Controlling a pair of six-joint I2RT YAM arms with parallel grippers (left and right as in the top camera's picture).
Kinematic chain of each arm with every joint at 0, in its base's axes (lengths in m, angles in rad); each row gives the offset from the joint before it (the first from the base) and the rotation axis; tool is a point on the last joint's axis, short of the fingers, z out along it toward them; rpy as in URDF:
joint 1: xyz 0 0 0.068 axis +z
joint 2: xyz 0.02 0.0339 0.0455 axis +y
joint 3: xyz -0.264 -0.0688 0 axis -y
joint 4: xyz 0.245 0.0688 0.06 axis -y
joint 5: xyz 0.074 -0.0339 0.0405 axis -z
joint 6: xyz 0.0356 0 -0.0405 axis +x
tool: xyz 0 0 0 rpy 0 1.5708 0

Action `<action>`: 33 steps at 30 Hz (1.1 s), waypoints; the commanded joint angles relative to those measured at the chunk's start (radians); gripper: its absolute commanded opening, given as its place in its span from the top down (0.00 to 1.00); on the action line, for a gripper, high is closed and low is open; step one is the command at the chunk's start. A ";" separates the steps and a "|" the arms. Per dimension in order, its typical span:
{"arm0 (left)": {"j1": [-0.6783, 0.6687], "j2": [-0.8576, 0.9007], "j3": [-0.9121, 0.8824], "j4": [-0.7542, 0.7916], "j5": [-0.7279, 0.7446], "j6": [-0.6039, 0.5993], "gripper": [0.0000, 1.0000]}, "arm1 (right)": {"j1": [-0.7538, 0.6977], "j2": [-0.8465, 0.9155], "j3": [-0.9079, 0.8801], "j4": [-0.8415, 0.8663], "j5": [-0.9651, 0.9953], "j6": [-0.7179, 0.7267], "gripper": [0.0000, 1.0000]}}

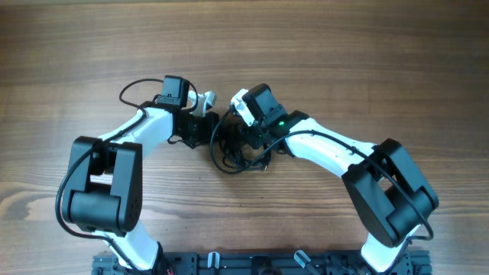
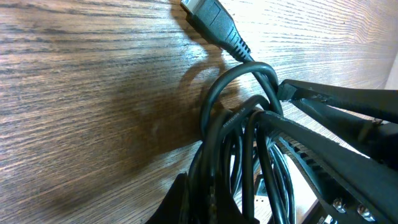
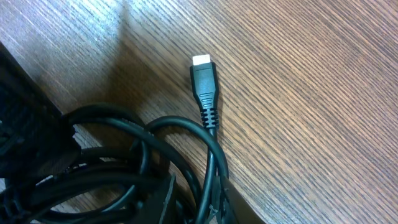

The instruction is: Untangle cables

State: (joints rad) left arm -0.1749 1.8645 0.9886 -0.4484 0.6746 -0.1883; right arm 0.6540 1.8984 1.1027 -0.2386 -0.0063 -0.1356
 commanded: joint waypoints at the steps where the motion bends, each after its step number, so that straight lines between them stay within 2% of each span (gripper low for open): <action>1: -0.003 0.010 -0.004 -0.011 -0.063 0.023 0.96 | 0.001 0.043 0.000 -0.032 0.012 -0.019 0.82; 5: -0.003 0.009 -0.004 -0.011 -0.063 0.023 0.96 | 0.001 0.043 0.000 -0.043 0.013 0.006 0.84; 6: -0.003 0.009 -0.004 -0.011 -0.063 0.023 0.96 | 0.001 0.043 0.000 -0.043 0.013 0.008 0.92; 8: -0.003 0.010 -0.004 -0.011 -0.063 0.023 0.96 | 0.001 0.042 0.003 -0.059 0.013 0.009 0.96; 13: -0.003 0.010 -0.004 -0.006 -0.063 0.023 0.96 | -0.026 -0.031 0.127 -0.365 0.001 0.169 0.96; 17: -0.003 0.010 -0.004 0.003 -0.067 -0.005 0.96 | -0.088 -0.064 0.143 -0.493 -0.231 0.278 0.96; 18: -0.003 0.010 -0.004 0.004 -0.067 -0.005 0.96 | -0.100 -0.062 0.142 -0.478 -0.243 0.292 0.67; 19: -0.003 0.010 -0.004 0.004 -0.067 -0.007 0.96 | -0.100 -0.062 0.142 -0.460 -0.243 0.291 0.60; 22: -0.004 0.010 -0.004 0.004 -0.066 -0.006 0.96 | -0.094 -0.055 0.139 -0.394 -0.255 0.299 0.62; 26: -0.004 0.010 -0.004 0.003 -0.065 -0.007 0.96 | -0.089 -0.028 0.130 -0.310 -0.224 0.357 0.72; 33: -0.004 0.010 -0.004 0.003 -0.063 -0.007 0.96 | -0.077 0.047 0.126 -0.293 -0.205 0.375 0.73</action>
State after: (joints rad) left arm -0.1841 1.8645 0.9882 -0.4480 0.6777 -0.1898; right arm 0.5613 1.9083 1.2282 -0.5365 -0.2245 0.2237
